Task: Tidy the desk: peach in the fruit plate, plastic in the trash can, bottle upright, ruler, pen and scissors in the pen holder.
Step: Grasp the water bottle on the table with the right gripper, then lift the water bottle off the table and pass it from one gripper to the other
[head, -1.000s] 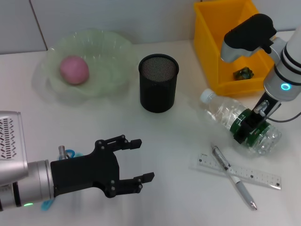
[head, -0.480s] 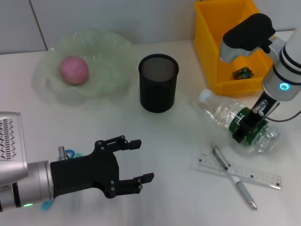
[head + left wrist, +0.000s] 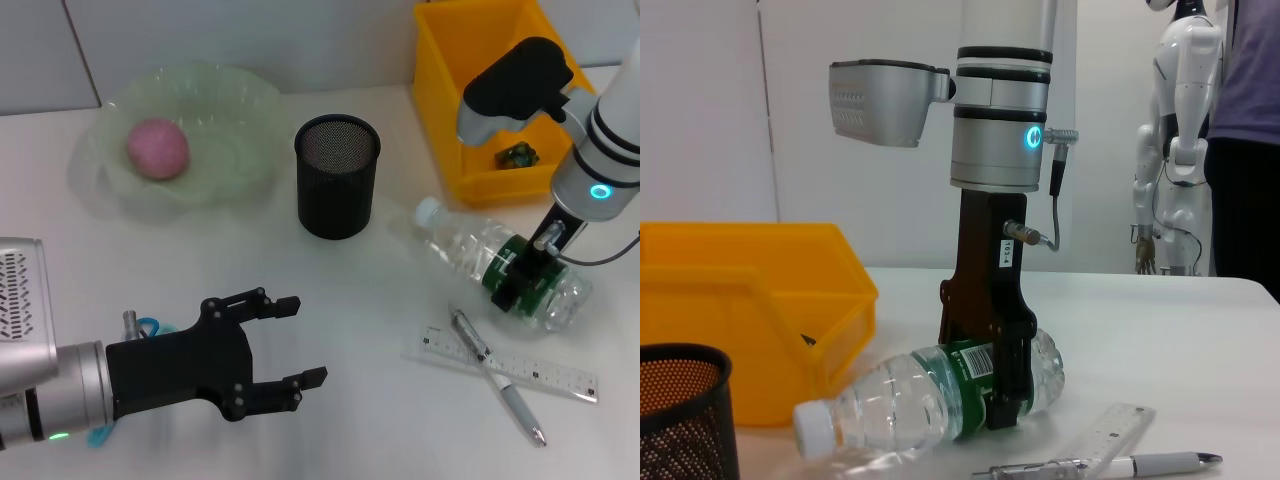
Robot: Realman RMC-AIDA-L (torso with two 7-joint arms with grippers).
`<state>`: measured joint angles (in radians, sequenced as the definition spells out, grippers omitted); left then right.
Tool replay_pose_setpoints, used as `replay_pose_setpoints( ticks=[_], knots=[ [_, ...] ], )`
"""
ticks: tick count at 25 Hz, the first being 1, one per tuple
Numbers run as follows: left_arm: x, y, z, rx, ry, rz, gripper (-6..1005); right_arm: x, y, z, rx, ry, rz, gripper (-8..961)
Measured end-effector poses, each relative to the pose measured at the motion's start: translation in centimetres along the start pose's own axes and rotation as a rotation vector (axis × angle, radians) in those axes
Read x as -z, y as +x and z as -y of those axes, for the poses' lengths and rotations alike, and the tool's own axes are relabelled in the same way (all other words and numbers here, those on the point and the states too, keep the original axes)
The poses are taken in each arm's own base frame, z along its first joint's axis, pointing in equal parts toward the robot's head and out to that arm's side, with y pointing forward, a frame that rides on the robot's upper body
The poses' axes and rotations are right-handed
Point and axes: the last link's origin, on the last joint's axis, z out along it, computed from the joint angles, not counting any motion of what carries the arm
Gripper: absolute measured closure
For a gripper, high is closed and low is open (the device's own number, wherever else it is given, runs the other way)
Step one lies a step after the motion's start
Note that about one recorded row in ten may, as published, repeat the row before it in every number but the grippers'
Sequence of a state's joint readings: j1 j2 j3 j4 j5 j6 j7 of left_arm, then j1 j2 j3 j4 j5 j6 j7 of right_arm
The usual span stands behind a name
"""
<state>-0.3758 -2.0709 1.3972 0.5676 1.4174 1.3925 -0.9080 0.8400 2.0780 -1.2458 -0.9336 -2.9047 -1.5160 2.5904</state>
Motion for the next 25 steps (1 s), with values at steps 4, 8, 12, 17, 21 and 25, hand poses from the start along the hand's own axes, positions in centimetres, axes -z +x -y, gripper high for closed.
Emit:
replay_pose_setpoints(
  ticks=[4,8,12,17,21,25],
  knots=[
    [0.1,0.0,0.0,0.002,0.0,-0.005,211,0.5,-0.1,-0.7,0.025,-0.015,0.016,186],
    [0.1,0.0,-0.1,0.003,-0.001,-0.008,212,1.3,0.1,-1.0,0.034,-0.013,0.038,186],
    [0.2,0.1,-0.1,0.005,0.002,-0.011,212,1.6,0.6,-0.9,0.025,-0.012,0.045,186],
    [0.1,0.1,0.0,0.002,0.001,-0.012,213,1.8,0.9,-1.1,0.022,-0.029,0.072,187],
    [0.1,0.2,0.0,0.001,0.001,-0.013,213,2.2,1.3,-1.5,0.037,-0.028,0.09,187],
    [0.2,0.4,0.2,0.001,0.01,-0.023,213,2.6,1.7,-1.7,0.048,-0.017,0.112,187]
  ],
)
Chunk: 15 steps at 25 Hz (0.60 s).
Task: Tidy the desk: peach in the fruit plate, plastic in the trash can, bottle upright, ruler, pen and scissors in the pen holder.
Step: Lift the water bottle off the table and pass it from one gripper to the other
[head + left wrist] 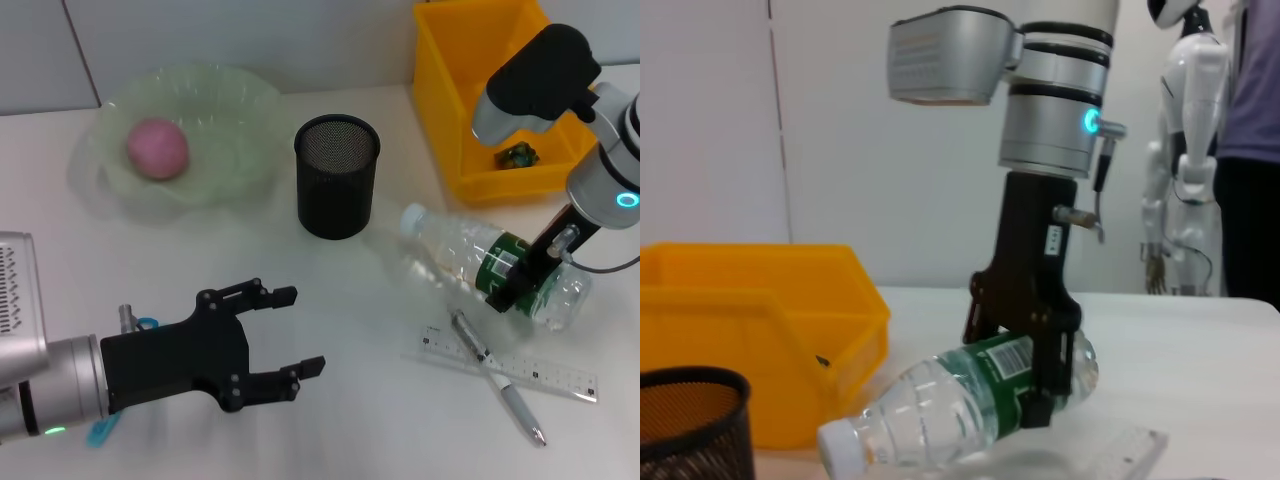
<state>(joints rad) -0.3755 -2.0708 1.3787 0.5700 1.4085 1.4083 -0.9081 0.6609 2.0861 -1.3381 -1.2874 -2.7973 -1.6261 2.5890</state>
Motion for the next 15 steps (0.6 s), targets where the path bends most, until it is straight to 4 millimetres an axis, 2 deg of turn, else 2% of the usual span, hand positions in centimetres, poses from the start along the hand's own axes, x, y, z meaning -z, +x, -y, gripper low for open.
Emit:
replay_pose_setpoints(
  ticks=[15],
  knots=[
    [0.7,0.5,0.3,0.01,0.038,-0.053,215,2.8,2.2,-1.4,0.022,-0.055,0.2,186]
  ],
)
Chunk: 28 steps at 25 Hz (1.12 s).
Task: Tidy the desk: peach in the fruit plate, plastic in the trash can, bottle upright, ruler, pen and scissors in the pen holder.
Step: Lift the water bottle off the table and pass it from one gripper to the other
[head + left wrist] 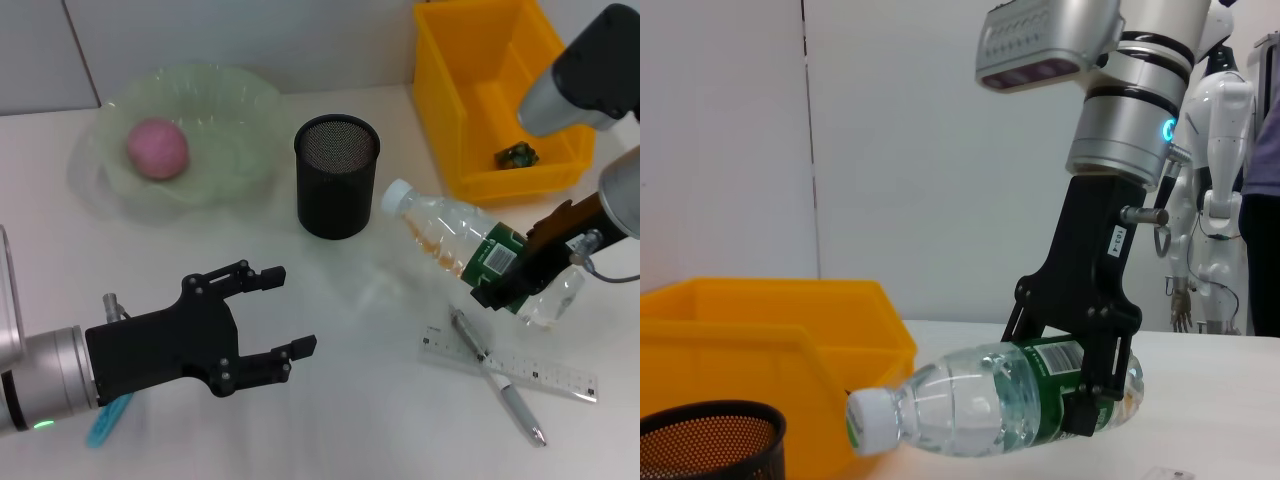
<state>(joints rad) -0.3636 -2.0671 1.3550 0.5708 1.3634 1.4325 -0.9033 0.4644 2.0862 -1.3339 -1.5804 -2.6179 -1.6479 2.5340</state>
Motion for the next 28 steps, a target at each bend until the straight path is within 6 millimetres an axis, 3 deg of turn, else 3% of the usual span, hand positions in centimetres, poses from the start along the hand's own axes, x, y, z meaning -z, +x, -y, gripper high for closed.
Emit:
replay_pose_setpoints(
  ticks=[20,28],
  knots=[
    [1.1,0.6,0.6,0.019,0.073,-0.072,217,1.3,1.9,-1.2,0.116,-0.091,0.381,187],
    [2.4,1.5,1.6,0.028,0.148,-0.15,218,0.0,4.2,-1.2,0.168,-0.163,0.589,187]
  ],
)
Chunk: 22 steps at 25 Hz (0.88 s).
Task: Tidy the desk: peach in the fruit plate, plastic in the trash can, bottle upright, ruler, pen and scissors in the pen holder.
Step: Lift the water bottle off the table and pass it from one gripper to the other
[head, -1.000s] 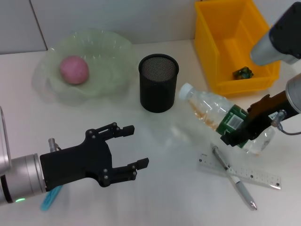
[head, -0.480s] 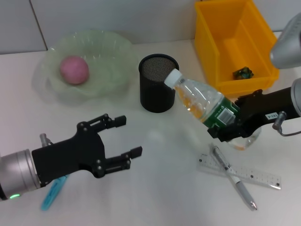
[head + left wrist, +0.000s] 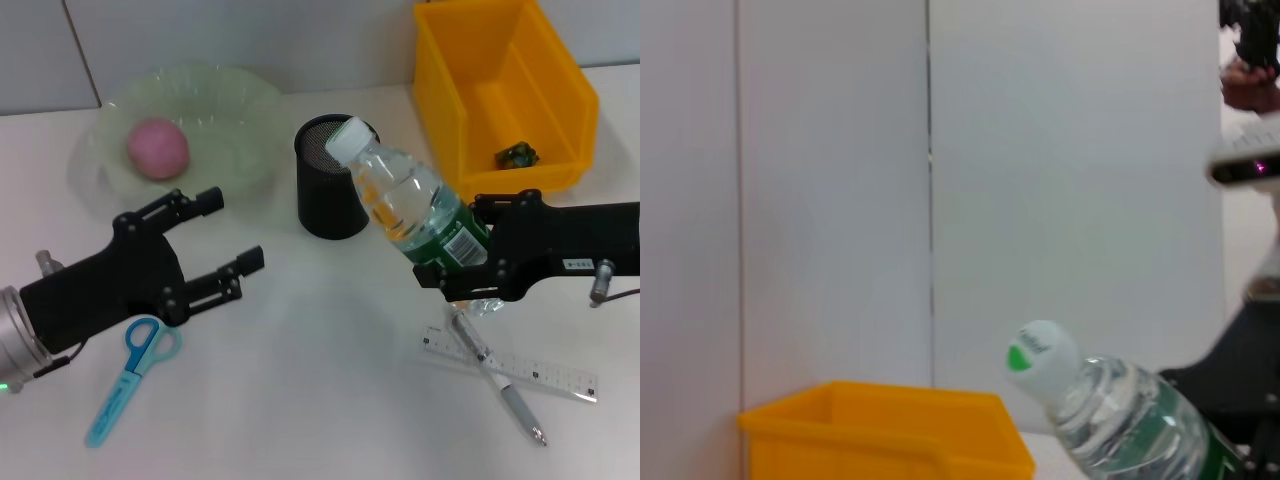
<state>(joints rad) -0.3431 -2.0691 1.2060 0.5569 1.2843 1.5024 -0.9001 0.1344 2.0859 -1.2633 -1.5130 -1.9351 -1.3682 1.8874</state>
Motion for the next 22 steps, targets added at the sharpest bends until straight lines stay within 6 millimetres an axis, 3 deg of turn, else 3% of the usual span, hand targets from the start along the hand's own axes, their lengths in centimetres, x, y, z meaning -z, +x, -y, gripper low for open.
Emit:
replay_pose_setpoints(
  ticks=[4,13,22],
  knots=[
    [0.4,0.7,0.7,0.018,0.052,-0.056,218,0.4,1.3,0.3,0.03,-0.022,0.127,187],
    [0.6,1.6,1.2,0.054,0.086,-0.129,219,-0.6,2.8,1.0,0.112,-0.019,0.185,186],
    [0.7,2.3,1.2,0.079,0.076,-0.175,220,-1.1,2.7,1.0,0.177,-0.023,0.295,186]
  ],
)
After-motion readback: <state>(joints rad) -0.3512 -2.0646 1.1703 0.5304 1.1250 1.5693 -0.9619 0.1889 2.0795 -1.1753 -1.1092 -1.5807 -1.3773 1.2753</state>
